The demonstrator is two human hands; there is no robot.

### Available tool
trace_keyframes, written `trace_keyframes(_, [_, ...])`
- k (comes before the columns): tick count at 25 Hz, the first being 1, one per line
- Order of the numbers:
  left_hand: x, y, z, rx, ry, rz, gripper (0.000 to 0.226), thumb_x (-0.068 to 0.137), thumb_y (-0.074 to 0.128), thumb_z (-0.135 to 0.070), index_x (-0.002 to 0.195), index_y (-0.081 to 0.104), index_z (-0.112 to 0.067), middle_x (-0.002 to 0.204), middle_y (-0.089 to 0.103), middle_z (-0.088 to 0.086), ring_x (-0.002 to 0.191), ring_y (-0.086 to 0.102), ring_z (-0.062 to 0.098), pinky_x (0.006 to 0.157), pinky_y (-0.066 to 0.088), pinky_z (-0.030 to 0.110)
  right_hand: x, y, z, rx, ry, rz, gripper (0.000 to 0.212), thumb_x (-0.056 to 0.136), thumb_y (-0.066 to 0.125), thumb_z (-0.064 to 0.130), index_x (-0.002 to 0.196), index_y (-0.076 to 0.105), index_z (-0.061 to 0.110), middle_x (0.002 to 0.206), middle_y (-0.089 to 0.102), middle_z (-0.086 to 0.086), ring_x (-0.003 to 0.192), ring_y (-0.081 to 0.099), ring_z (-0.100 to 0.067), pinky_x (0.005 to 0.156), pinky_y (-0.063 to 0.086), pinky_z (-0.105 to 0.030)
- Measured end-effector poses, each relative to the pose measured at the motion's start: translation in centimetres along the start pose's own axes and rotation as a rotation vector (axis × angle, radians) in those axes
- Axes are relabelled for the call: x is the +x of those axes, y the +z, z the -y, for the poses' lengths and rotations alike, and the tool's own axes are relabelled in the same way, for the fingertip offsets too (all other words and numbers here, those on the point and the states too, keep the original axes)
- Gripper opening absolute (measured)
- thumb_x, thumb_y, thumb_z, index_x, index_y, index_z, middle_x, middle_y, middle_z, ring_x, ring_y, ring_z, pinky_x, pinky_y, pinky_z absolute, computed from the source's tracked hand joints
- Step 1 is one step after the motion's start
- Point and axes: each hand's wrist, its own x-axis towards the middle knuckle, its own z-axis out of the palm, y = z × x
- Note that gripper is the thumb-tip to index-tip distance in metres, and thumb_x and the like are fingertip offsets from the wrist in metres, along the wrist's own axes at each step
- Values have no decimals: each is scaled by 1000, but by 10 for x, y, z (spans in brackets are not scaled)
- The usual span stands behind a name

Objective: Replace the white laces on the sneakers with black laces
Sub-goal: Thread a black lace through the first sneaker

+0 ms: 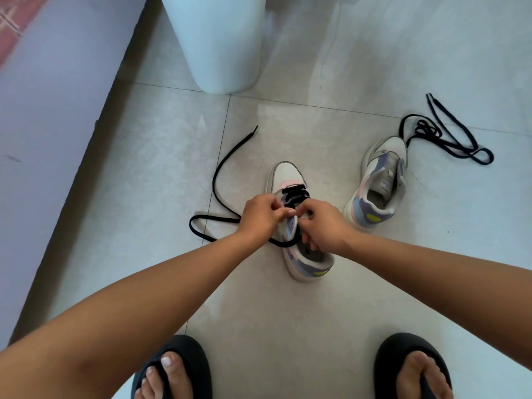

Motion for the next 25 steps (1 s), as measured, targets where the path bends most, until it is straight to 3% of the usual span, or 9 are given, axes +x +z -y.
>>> trace_keyframes(5, [-8, -2, 14, 184, 229, 44, 15, 91, 57, -8, 98, 69, -3, 96, 66, 14, 86, 61, 25, 79, 47, 32, 4, -1, -4, 153, 76, 178, 21, 96, 40, 5, 100, 56, 18, 57, 54, -7, 37, 44, -12, 35, 33, -17])
trace_keyframes(8, [-18, 2, 19, 421, 498, -181, 23, 88, 53, -20, 92, 72, -6, 85, 62, 11, 76, 61, 30, 68, 50, 39, 4, 4, -4, 25, 4, 90, 20, 95, 40, 7, 91, 59, 12, 61, 56, -8, 44, 49, -18, 39, 39, -20])
trace_keyframes(10, [-29, 8, 19, 534, 542, -311, 31, 86, 47, -31, 93, 67, -8, 83, 59, 8, 71, 59, 28, 62, 47, 35, 3, 7, -3, -146, -108, -20, 20, 93, 41, 8, 81, 57, 13, 70, 56, -7, 61, 54, -24, 54, 44, -28])
trace_keyframes(14, [-46, 17, 5, 502, 66, 24, 29, 94, 44, -40, 92, 51, -12, 95, 64, 9, 88, 60, 29, 61, 34, 30, -2, 5, 2, -504, -222, -67, 15, 91, 41, 12, 87, 55, 15, 86, 60, -10, 83, 56, -30, 63, 33, -31])
trace_keyframes(18, [-38, 21, 0, 667, 4, 7, 39, 98, 34, -33, 97, 63, -8, 99, 67, 13, 93, 62, 32, 63, 33, 28, -10, -12, 3, -882, -351, -5, 26, 89, 43, 9, 112, 54, 15, 107, 60, -9, 96, 58, -31, 60, 32, -30])
trace_keyframes(20, [-37, 18, -2, 731, 23, 29, 32, 98, 36, -24, 98, 64, -9, 101, 67, 11, 95, 61, 31, 64, 35, 28, -25, -33, -8, -1067, -559, 0, 36, 85, 38, 2, 114, 55, 16, 102, 58, -9, 86, 62, -30, 46, 21, -28])
trace_keyframes(21, [-38, 16, -4, 768, 33, 51, 29, 98, 36, -19, 99, 63, -9, 102, 66, 11, 96, 61, 30, 65, 36, 29, -36, -43, -20, -1123, -754, -37, 39, 79, 34, 0, 102, 62, 16, 88, 60, -9, 69, 62, -28, 41, 13, -25])
trace_keyframes(23, [-37, 15, -6, 765, 22, 65, 27, 98, 36, -13, 99, 63, -9, 102, 66, 10, 97, 60, 29, 66, 37, 29, -68, -63, -48, -1302, -719, 143, 36, 64, 30, 8, 59, 65, 18, 51, 52, -1, 35, 50, -19, 34, 12, -19])
trace_keyframes(25, [-34, 12, -7, 743, -12, 51, 27, 97, 36, -12, 99, 63, -8, 99, 65, 10, 97, 61, 30, 67, 36, 29, -76, -62, -141, -1388, -614, 158, 32, 58, 37, 15, 31, 52, 22, 31, 30, -5, 23, 41, -12, 37, 24, -13])
